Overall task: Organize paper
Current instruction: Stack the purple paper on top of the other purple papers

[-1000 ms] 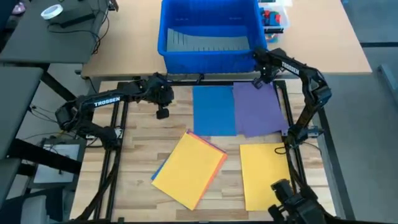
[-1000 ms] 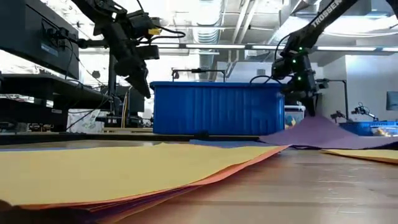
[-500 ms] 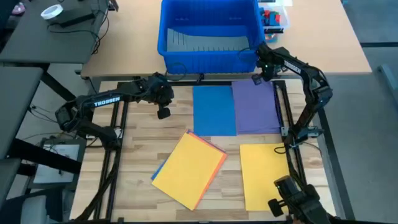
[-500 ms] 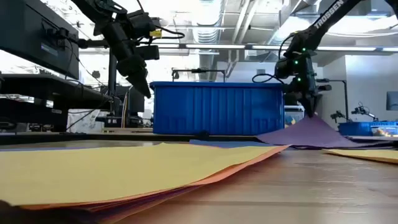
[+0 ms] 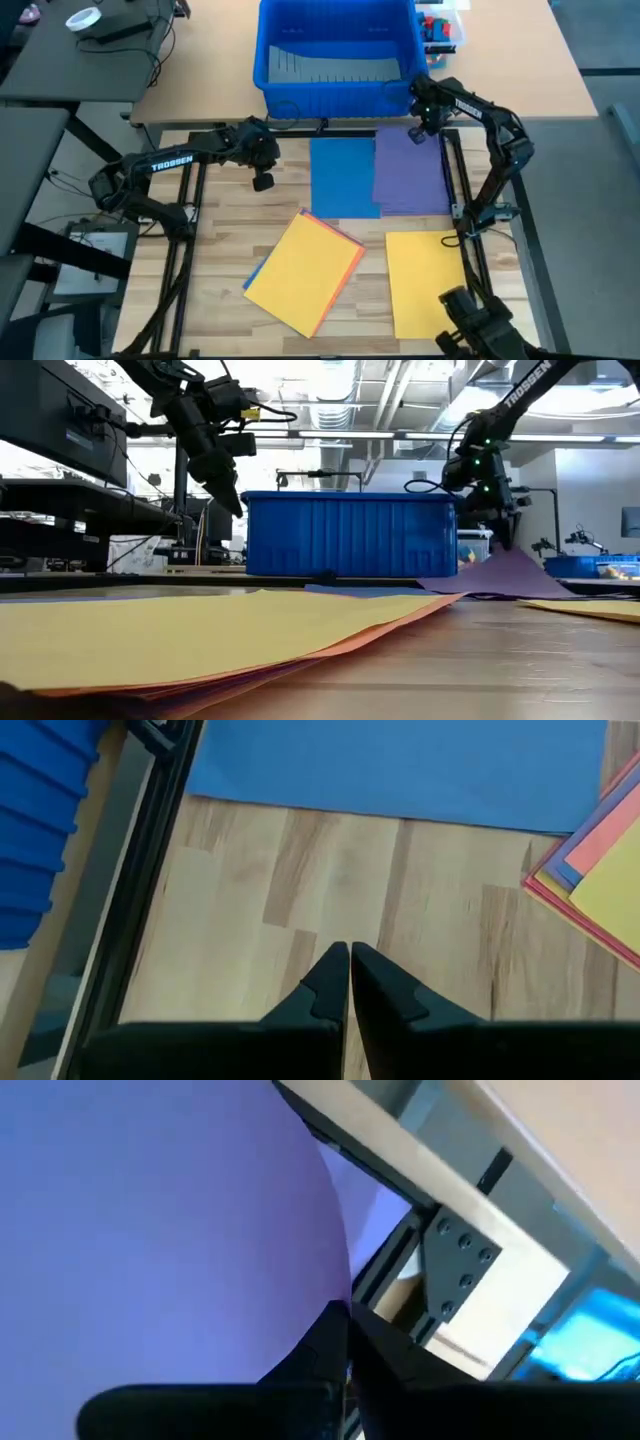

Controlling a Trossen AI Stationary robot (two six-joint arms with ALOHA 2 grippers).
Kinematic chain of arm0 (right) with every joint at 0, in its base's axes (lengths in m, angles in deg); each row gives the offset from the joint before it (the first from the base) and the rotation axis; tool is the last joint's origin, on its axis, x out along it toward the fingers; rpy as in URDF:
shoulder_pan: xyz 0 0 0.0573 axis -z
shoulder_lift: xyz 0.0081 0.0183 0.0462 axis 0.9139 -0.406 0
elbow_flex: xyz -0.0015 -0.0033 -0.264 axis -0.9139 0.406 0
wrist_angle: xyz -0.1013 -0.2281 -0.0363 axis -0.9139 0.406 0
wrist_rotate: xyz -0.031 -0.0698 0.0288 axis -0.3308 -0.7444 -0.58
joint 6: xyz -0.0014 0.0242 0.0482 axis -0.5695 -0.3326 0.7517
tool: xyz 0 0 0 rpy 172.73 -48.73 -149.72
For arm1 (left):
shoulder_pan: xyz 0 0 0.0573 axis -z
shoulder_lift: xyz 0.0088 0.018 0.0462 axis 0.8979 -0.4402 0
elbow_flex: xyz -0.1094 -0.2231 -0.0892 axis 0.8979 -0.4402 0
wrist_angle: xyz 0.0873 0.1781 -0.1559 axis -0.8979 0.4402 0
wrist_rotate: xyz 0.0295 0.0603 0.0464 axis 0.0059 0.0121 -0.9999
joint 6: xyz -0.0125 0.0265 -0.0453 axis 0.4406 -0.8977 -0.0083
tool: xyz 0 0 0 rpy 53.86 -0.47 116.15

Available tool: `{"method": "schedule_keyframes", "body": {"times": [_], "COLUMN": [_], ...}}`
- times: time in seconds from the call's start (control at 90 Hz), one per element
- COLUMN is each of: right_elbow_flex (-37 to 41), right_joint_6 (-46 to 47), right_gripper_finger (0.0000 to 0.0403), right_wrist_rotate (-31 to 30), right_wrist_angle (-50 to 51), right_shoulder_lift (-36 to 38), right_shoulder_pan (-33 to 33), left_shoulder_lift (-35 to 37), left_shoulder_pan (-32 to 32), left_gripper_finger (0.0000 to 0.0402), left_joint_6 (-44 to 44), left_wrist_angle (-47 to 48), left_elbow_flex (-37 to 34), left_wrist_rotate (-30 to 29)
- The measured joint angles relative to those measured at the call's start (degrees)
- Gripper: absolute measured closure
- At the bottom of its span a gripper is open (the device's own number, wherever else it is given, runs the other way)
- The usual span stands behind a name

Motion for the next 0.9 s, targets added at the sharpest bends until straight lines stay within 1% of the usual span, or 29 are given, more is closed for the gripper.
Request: {"method": "schedule_keyframes", "body": {"times": [0.189,0.433,0.489,0.622,0.711,0.9], "right_elbow_flex": [0.02,1.80,2.78,4.68,4.92,4.96], "right_joint_6": [-1.76,-6.89,-8.40,-10.83,-11.40,-11.69], "right_gripper_finger": [0.0403,0.0403,0.0403,0.0403,0.0403,0.0403], "right_wrist_rotate": [-0.17,-0.23,-1.41,-6.71,-7.41,-7.82], "right_wrist_angle": [-2.77,-2.01,-2.21,-2.65,-3.64,-3.30], "right_shoulder_lift": [-0.03,-0.04,-0.04,-0.09,-0.09,0.10], "right_shoulder_pan": [0.39,-1.21,-2.00,-4.49,-5.38,-5.18], "left_shoulder_lift": [0.00,0.00,0.00,0.00,0.00,0.00], "left_shoulder_pan": [0.00,0.00,-0.02,0.00,-0.01,-0.02], "left_gripper_finger": [0.0402,0.0402,0.0402,0.0402,0.0402,0.0402], "left_joint_6": [-1.49,-2.76,-2.78,-2.78,-2.78,-3.10], "left_wrist_angle": [-0.01,0.02,0.02,0.04,0.04,0.09], "left_elbow_flex": [0.00,-0.02,-0.02,-0.02,-0.02,-0.02], "left_wrist_rotate": [-0.04,-0.04,-0.04,-0.02,-0.03,-0.02]}}
